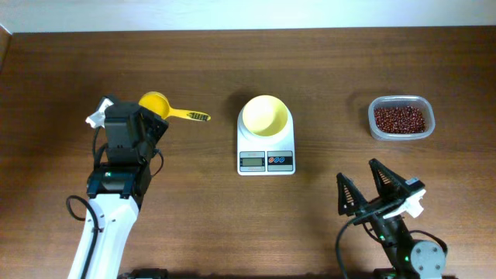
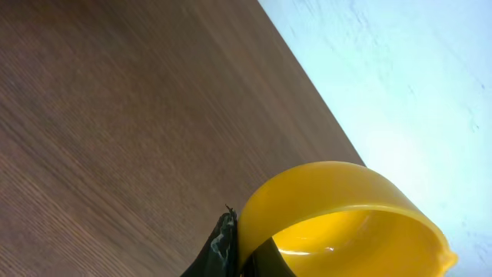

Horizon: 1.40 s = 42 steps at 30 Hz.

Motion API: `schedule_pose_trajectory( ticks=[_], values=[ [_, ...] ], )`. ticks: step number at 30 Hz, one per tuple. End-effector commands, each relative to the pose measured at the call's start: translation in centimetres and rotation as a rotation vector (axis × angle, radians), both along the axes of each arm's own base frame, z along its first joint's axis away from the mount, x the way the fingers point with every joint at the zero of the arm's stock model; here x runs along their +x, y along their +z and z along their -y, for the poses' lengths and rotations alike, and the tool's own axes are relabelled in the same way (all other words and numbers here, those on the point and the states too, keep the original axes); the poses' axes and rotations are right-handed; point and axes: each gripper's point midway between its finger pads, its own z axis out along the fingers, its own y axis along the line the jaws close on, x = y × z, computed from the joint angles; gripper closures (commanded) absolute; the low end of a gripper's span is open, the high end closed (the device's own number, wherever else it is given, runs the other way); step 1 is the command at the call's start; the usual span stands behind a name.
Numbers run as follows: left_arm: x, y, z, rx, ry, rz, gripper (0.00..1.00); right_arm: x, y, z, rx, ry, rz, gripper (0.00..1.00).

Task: Scoop item into bowl and weigh 50g on scale
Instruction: 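Grasp the scoop handle with the right gripper above the scale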

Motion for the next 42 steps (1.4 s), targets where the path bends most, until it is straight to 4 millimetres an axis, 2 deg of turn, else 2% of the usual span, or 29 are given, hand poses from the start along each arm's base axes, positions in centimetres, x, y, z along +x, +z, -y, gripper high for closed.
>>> schedule_pose_trajectory(
  ticks=[1, 6, 9, 11, 14, 17, 19, 22, 24, 27, 29, 31, 33, 35, 37, 40, 42],
  values=[
    [0.2, 0.9, 0.4, -0.021, -0.014, 0.024, 1.0, 0.4, 0.0, 1.0, 0.084, -0.049, -0.027, 0.01],
    [0.2, 1.0, 0.4, -0.021, -0.013, 0.028, 1.0, 1.1, 0.5, 1.4, 0.086, -0.076, -0.074, 0.01],
    [0.3, 1.0, 0.4, -0.024, -0.011, 0.031, 1.0, 2.9, 1.7, 0.9, 0.075, -0.059, -0.174, 0.01],
    [0.3, 1.0, 0.4, -0.033, -0.008, 0.032, 1.0, 4.9, 2.7, -0.6, 0.061, 0.028, -0.268, 0.01],
    [0.2, 0.8, 1.8, -0.079, -0.07, 0.021, 1.0, 7.3, 3.0, -3.6, 0.106, 0.216, -0.428, 0.01],
    [-0.9, -0.6, 2.5, -0.15, -0.067, -0.049, 1.0, 8.5, 2.3, -6.5, 0.184, 0.425, -0.575, 0.01],
    [-1.3, -1.1, 2.7, -0.177, -0.063, -0.075, 1.0, 9.0, 1.4, -7.4, 0.225, 0.503, -0.637, 0.01],
    [-1.4, -1.1, 3.9, -0.254, -0.087, -0.08, 1.0, 10.2, -1.8, -7.9, 0.283, 0.528, -0.756, 0.01],
    [-1.4, -1.1, 4.4, -0.305, -0.079, -0.083, 1.0, 10.6, -1.6, -8.3, 0.271, 0.573, -0.714, 0.01],
    [-1.4, -1.0, 5.4, -0.317, -0.098, -0.083, 1.0, 10.9, 0.5, -8.8, 0.232, 0.616, -0.588, 0.01],
    [-1.4, -1.6, 6.6, -0.397, -0.062, -0.109, 1.0, 10.4, 2.0, -10.7, 0.207, 0.662, -0.514, 0.01],
    [-1.4, -2.3, 7.7, -0.454, -0.047, -0.137, 1.0, 10.1, 2.1, -12.3, 0.198, 0.664, -0.503, 0.0],
    [-0.9, -2.3, 9.5, -0.495, -0.111, -0.14, 1.0, 9.9, 2.1, -13.8, 0.193, 0.657, -0.502, 0.0],
    [-0.3, -1.5, 11.3, -0.545, -0.197, -0.115, 1.0, 9.9, 2.0, -15.0, 0.192, 0.628, -0.499, 0.08],
    [0.0, -1.0, 12.0, -0.566, -0.241, -0.097, 1.0, 9.9, 2.0, -15.8, 0.191, 0.612, -0.493, 0.13],
    [-0.4, -0.9, 13.6, -0.586, -0.306, -0.113, 1.0, 9.5, 1.9, -16.9, 0.188, 0.606, -0.492, 0.18],
    [-0.8, -1.2, 15.0, -0.584, -0.341, -0.131, 1.0, 9.1, 1.9, -17.7, 0.182, 0.614, -0.491, 0.25]
  ],
)
